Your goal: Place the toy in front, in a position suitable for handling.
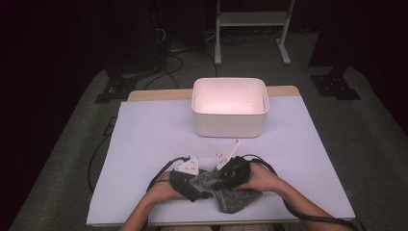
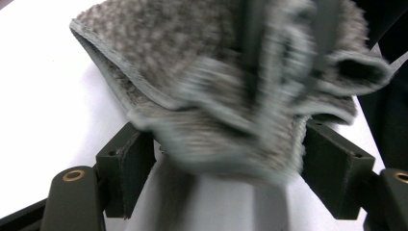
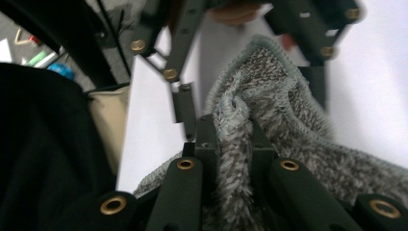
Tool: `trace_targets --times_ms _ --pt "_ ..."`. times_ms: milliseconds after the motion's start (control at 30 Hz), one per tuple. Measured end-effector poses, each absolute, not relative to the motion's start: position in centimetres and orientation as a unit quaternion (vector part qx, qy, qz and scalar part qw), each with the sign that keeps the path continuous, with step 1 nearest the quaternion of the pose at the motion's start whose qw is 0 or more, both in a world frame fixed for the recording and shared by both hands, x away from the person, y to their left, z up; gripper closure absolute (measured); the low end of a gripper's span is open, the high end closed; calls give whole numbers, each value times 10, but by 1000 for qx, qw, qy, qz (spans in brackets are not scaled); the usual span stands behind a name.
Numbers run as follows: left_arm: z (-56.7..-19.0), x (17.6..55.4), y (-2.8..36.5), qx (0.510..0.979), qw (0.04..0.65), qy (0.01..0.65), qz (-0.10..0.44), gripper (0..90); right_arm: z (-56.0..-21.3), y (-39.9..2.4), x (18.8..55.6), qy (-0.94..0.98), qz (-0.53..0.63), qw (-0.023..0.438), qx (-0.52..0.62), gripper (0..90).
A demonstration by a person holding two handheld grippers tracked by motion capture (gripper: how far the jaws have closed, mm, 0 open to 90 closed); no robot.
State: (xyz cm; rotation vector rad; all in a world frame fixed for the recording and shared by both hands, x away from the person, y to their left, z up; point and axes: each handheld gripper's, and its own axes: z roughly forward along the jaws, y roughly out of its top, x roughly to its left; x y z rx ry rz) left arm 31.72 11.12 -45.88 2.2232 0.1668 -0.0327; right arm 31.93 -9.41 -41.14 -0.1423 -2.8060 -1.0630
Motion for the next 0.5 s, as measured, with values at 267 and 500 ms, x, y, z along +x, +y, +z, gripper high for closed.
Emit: trace_targets --times_ms 267,500 --pt "-458 317 110 897 437 67 -13 239 -411 -106 313 -933 -348 68 -53 796" --pt "-458 317 112 897 436 68 -11 239 -410 -87 314 -938 -342 46 -35 796"
